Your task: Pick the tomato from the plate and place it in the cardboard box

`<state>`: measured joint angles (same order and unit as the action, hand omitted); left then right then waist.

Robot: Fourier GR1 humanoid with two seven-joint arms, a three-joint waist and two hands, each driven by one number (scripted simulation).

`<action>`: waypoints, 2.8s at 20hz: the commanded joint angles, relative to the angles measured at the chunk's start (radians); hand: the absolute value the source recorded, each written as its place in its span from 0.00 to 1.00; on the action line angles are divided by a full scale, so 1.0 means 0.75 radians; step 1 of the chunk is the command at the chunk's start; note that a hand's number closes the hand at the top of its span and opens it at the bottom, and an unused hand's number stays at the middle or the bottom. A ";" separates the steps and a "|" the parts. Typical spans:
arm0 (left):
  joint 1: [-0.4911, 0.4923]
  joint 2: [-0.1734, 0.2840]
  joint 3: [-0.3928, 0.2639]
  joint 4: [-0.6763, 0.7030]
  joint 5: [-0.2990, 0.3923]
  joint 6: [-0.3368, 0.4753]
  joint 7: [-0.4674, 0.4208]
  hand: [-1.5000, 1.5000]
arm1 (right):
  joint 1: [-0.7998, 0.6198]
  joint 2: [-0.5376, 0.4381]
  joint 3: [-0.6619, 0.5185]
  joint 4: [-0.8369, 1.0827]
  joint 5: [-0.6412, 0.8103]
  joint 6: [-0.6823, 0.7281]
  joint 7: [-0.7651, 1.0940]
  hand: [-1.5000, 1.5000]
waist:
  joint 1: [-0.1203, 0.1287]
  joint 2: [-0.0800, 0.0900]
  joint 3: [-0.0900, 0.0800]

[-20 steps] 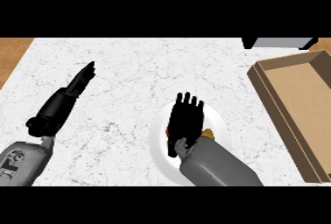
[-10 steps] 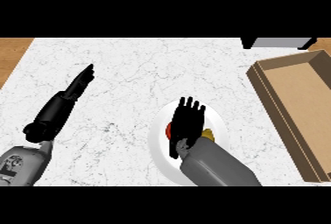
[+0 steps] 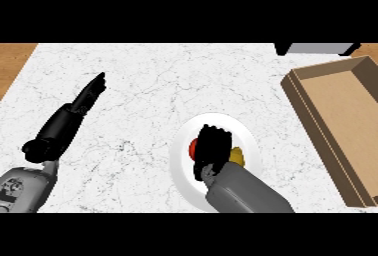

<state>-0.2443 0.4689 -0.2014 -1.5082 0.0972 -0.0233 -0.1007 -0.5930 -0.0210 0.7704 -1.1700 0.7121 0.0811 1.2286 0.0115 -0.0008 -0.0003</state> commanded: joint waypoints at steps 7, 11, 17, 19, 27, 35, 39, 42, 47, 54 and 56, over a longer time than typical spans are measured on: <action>0.039 -0.093 -0.023 -0.013 -0.105 0.027 0.017 0.50 | -0.133 0.027 0.047 0.246 0.157 -0.106 0.000 1.00 | 0.005 0.003 0.001; 0.017 -0.053 0.043 0.006 -0.064 -0.040 -0.006 0.50 | -0.223 -0.128 -0.208 0.356 0.064 -0.172 -0.498 1.00 | 0.003 0.010 0.001; 0.018 -0.062 0.035 -0.047 -0.067 -0.045 0.014 0.50 | -0.360 -0.343 -0.431 0.552 -0.094 -0.222 -1.052 1.00 | 0.031 0.020 0.003; -0.052 -0.089 0.038 -0.029 -0.066 -0.040 0.082 0.50 | -0.432 -0.275 -0.433 0.675 -0.022 -0.335 -1.088 1.00 | 0.029 0.019 0.002; -0.035 -0.066 0.118 0.045 -0.071 -0.091 0.005 0.50 | -0.563 -0.345 -0.408 0.534 0.155 -0.336 -1.033 1.00 | -0.016 0.000 0.000; 0.066 -0.098 0.084 -0.051 -0.102 -0.058 0.036 0.50 | -0.614 -0.419 -0.620 0.420 0.204 -0.551 -0.619 1.00 | -0.029 -0.009 0.000; 0.073 -0.086 0.109 0.026 -0.126 -0.076 -0.070 0.50 | -0.613 -0.579 -0.722 0.381 0.209 -0.529 -0.574 1.00 | -0.032 -0.002 0.000; 0.015 -0.142 0.095 0.018 -0.136 -0.050 0.005 0.50 | -0.527 -0.618 -0.767 0.341 0.235 -0.594 -0.551 1.00 | -0.028 -0.001 0.000; -0.015 -0.087 0.155 -0.032 -0.099 -0.121 0.075 0.50 | -0.497 -0.762 -0.913 0.373 0.162 -0.540 -0.649 1.00 | -0.014 0.002 0.001; 0.067 -0.108 0.150 -0.105 -0.106 -0.118 0.072 0.50 | -0.351 -0.916 -0.987 0.448 0.023 -0.222 -0.789 1.00 | -0.018 -0.002 0.001; 0.004 -0.130 0.135 0.015 -0.135 -0.119 0.027 0.50 | -0.337 -0.886 -0.999 0.540 -0.028 -0.134 -0.821 1.00 | -0.024 0.007 0.001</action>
<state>-0.2162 0.3788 -0.1041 -1.5404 0.0003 -0.1044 -0.0693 -0.8828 -0.6681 0.0593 -0.8256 0.7600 -0.1264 0.6568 -0.0032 0.0006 0.0000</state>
